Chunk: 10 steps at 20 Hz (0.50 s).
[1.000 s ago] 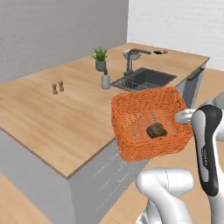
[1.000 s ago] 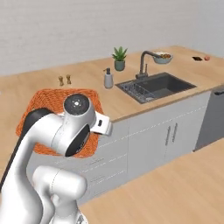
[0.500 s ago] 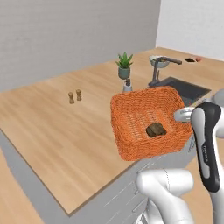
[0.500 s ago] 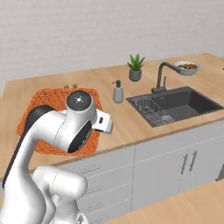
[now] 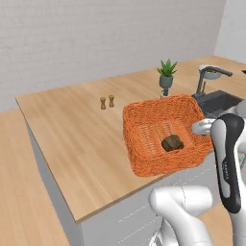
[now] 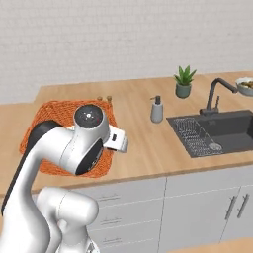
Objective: Open the cabinet, pick up the bread from the cabinet and place it in the basket. Then move the basket to the dining counter.
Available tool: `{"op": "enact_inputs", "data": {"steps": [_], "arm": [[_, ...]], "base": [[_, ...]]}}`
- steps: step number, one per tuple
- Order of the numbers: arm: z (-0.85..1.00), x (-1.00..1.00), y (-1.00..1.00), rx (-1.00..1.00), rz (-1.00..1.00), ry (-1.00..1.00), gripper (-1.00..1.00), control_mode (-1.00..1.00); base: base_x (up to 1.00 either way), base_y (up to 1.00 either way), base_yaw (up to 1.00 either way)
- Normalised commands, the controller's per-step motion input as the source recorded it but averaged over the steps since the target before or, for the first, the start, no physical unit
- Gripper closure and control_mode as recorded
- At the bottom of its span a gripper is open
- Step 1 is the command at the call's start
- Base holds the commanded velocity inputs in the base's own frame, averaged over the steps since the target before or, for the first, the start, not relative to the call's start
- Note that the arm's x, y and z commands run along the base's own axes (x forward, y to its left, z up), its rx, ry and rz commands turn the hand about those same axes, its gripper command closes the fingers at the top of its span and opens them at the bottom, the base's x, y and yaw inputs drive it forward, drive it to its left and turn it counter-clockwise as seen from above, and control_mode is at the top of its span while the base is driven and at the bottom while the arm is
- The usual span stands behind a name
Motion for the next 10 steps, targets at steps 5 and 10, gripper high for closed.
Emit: {"op": "enact_inputs", "data": {"steps": [5, 10], "arm": [[-0.03, 0.2, -0.02, 0.0, 0.02, 0.02, 1.0, -1.0], [-0.48, 1.0, -0.15, 0.0, 0.09, 0.16, 1.0, -1.0]], "base": [[0.27, 0.0, 0.21], [0.0, 0.0, 0.0]]}}
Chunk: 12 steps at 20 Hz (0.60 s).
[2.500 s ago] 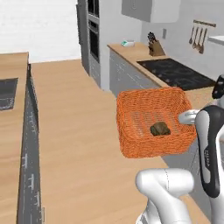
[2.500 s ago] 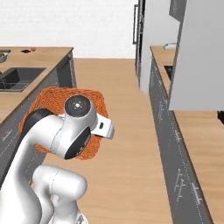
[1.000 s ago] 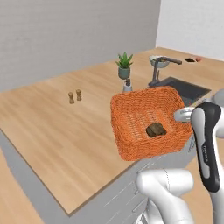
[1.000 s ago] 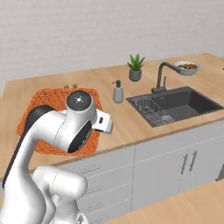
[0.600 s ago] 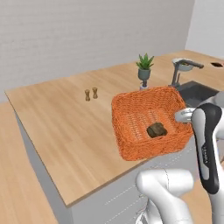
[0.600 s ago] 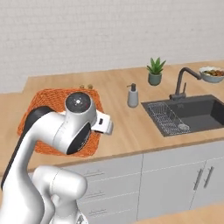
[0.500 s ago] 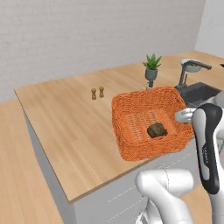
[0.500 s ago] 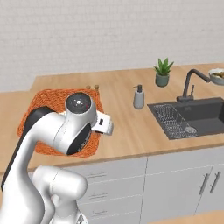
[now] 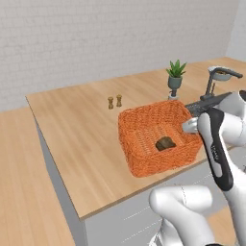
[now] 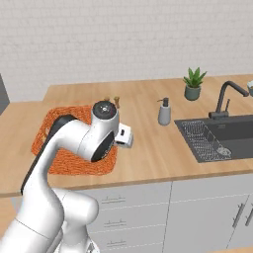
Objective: Open the cabinet, pick up the bread from the cabinet and place it in the basket. Then move the basket to the dining counter.
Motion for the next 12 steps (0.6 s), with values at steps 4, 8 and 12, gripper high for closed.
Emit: {"op": "enact_inputs", "data": {"steps": [4, 8, 12], "arm": [[-0.49, 1.0, -0.04, 0.0, 0.05, 0.15, 1.0, -1.0], [-0.09, 1.0, -0.31, 0.02, 0.04, 0.08, 1.0, -1.0], [-0.03, 0.99, -0.14, 0.03, 0.05, 0.0, 1.0, -1.0]], "base": [[0.0, 0.0, 0.0], [0.0, 0.0, 0.0], [0.0, 0.0, 0.0]]}}
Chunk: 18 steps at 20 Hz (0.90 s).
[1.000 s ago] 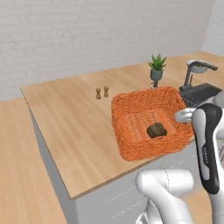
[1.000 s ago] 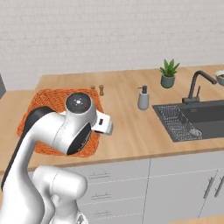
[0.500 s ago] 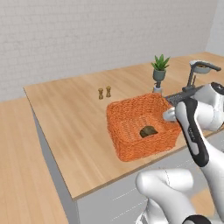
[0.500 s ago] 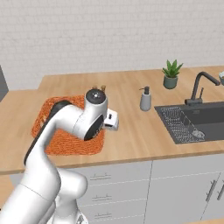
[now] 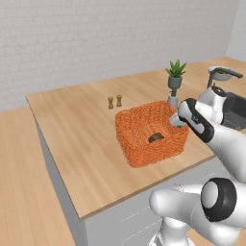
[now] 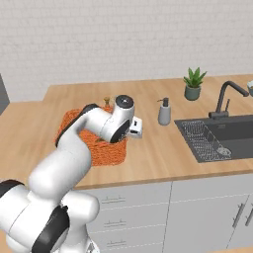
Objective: Open the cabinet, pick up the bread from the cabinet and place it in the basket. Then move the basket to the dining counter.
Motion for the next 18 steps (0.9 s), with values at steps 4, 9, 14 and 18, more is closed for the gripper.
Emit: {"op": "enact_inputs", "data": {"steps": [4, 9, 14, 18], "arm": [[-0.22, 0.87, -0.02, 0.01, 0.0, 0.0, 1.0, -1.0], [-0.28, 0.47, 0.0, 0.0, 0.0, 0.0, 1.0, -1.0], [-0.53, 0.22, 0.0, 0.0, 0.0, 0.0, 1.0, -1.0], [-0.37, 0.19, -0.02, 0.0, 0.0, 0.0, 1.0, -1.0]], "base": [[0.0, 0.0, 0.0], [0.0, 0.0, 0.0], [0.0, 0.0, 0.0], [0.0, 0.0, 0.0]]}}
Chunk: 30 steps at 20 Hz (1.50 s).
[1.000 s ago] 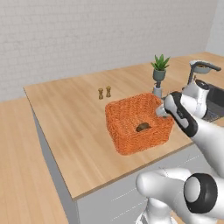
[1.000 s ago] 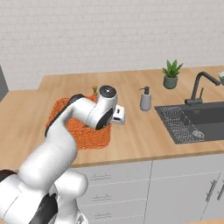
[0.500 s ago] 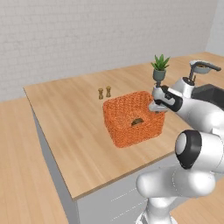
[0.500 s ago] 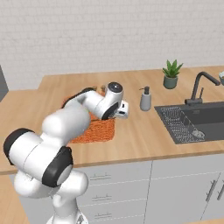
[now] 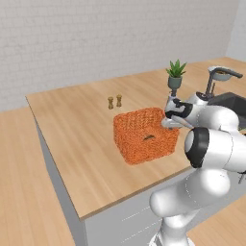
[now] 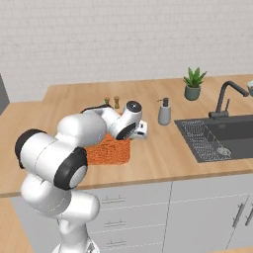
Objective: Open the cabinet, pick up the bread from the cabinet and place it in the basket. Then move the basket to the dining counter.
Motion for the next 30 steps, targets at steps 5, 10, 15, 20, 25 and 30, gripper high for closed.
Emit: {"op": "enact_inputs", "data": {"steps": [5, 10, 15, 20, 25, 30], "arm": [[-0.41, 0.17, 0.0, 0.0, 0.0, 0.0, 1.0, -1.0], [0.2, -0.06, 0.01, 0.0, 0.0, -0.09, -1.0, -1.0], [0.44, -0.17, 0.04, 0.0, 0.0, -0.11, -1.0, -1.0], [0.7, -0.65, 0.23, 0.0, 0.0, -0.13, -1.0, -1.0], [0.94, -0.94, 0.56, 0.0, 0.0, -0.08, -1.0, -1.0], [1.0, -1.0, 0.34, 0.0, 0.0, -0.09, -1.0, -1.0]], "base": [[0.0, 0.0, 0.0], [0.0, 0.0, 0.0], [0.0, 0.0, 0.0], [0.0, 0.0, 0.0], [0.0, 0.0, 0.0], [0.0, 0.0, 0.0]]}}
